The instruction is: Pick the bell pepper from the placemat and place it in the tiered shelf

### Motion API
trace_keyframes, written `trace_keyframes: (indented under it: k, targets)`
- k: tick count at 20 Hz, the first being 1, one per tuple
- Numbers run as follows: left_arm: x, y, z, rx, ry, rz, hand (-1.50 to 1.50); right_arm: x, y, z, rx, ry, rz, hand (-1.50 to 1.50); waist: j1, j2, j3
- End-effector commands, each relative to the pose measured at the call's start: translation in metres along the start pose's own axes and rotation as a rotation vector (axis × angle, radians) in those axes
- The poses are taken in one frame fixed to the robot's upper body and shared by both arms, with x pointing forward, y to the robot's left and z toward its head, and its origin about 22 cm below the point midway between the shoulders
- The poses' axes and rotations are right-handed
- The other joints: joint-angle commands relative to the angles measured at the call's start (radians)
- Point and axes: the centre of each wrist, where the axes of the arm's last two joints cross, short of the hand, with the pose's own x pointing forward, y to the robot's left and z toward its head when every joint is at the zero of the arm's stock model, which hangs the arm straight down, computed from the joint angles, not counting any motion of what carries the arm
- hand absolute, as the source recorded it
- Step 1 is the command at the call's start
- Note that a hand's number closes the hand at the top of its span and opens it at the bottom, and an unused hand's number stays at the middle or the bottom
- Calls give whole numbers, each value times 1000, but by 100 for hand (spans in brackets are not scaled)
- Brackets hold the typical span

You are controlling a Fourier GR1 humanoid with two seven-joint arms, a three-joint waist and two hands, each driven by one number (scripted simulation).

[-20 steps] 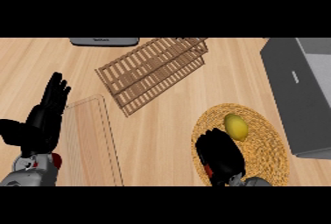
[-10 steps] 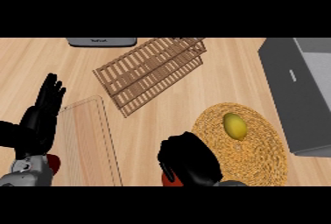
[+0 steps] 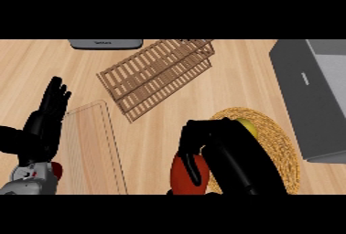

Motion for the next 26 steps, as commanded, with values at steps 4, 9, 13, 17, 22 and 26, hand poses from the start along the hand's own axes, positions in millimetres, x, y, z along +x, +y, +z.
trace_keyframes:
  k: [4,9,13,17,22,26]
  targets:
    - [-13,0,1,-11,-7,-16,0,16,-58,-32,-120,62,17,150,3,3,0]
    - [-3,-3,-7,15,-1,-14,0,2,-72,-67,-182,77,8,150,6,4,0]
    - [-20,6,-5,-1,-3,0,0,-15,-57,-90,-201,83,-25,150,6,5,0]
    - [-15,-2,1,-12,-8,4,0,-22,-48,-125,-243,89,-34,150,13,6,0]
    - [-7,-10,10,-13,12,6,0,-27,-35,-146,-273,67,-76,150,14,4,1]
    - [3,1,7,-21,-2,4,0,-59,-35,-182,-296,79,-84,150,23,8,1]
